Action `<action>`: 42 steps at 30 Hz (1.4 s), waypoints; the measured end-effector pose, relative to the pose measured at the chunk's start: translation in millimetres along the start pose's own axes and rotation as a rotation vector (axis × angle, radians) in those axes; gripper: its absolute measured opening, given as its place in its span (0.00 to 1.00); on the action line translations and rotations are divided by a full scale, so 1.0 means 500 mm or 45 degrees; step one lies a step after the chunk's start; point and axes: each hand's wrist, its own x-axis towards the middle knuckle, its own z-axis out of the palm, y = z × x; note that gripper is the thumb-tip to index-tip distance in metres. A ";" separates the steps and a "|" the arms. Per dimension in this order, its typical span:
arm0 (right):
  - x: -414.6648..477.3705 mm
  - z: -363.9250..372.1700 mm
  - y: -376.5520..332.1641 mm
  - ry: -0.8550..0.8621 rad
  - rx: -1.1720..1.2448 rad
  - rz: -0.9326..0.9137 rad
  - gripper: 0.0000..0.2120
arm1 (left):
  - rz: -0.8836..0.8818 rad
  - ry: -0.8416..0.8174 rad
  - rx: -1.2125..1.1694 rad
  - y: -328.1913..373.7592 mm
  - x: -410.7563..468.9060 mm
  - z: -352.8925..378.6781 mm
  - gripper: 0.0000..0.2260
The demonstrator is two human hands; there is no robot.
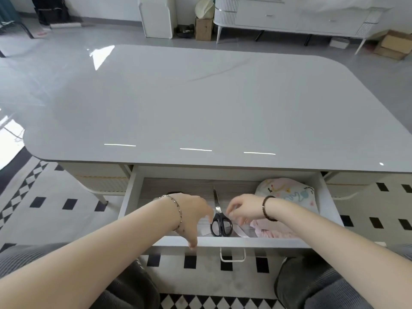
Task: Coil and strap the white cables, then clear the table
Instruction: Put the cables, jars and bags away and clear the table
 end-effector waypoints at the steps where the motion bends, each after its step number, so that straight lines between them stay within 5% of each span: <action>1: -0.027 -0.004 -0.001 0.011 -0.028 -0.031 0.09 | 0.010 0.000 -0.001 0.004 0.001 -0.002 0.34; 9: -0.184 0.004 0.023 -0.056 -0.550 0.008 0.28 | 0.082 0.017 -0.042 0.031 0.011 -0.014 0.31; 16: -0.151 -0.014 0.011 0.407 -1.132 -0.291 0.16 | 0.151 0.374 0.171 0.023 0.027 -0.028 0.51; 22: -0.093 -0.029 0.015 1.011 -1.056 -0.409 0.34 | 0.077 0.755 0.284 0.010 0.035 -0.051 0.48; 30: -0.037 -0.087 0.024 0.972 -0.916 -0.014 0.50 | -0.265 0.820 0.172 -0.043 0.067 -0.081 0.44; 42: 0.029 -0.105 0.048 1.120 -0.874 0.011 0.39 | -0.367 0.943 0.184 -0.091 0.136 -0.091 0.37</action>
